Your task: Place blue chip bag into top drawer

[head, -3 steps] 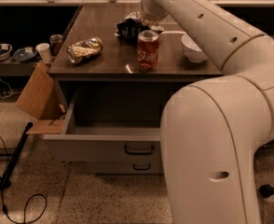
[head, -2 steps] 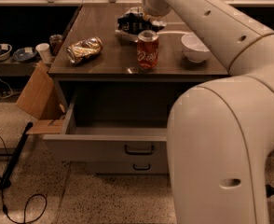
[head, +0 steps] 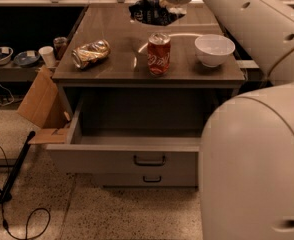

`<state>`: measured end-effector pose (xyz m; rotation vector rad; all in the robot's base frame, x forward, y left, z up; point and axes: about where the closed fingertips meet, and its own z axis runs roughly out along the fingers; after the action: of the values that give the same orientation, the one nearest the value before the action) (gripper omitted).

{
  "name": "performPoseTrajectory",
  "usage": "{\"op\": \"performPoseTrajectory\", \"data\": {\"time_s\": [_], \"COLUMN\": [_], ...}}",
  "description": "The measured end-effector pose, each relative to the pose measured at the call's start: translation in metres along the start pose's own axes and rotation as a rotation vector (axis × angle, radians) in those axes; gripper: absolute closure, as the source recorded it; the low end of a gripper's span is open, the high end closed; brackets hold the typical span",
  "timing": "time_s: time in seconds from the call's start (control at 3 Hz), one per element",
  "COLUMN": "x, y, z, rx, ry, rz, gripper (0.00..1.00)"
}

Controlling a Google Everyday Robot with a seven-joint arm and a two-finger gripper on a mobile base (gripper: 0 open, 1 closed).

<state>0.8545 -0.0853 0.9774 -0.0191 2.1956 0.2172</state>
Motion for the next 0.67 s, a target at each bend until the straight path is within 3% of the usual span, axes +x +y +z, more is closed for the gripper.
{"op": "performPoseTrajectory", "data": {"time_s": [0.67], "x": [-0.014], "y": [-0.007], "z": [-0.054], "rx": [-0.033], "ry": [-0.073], "rz": [0.018], "gripper": [1.0]}}
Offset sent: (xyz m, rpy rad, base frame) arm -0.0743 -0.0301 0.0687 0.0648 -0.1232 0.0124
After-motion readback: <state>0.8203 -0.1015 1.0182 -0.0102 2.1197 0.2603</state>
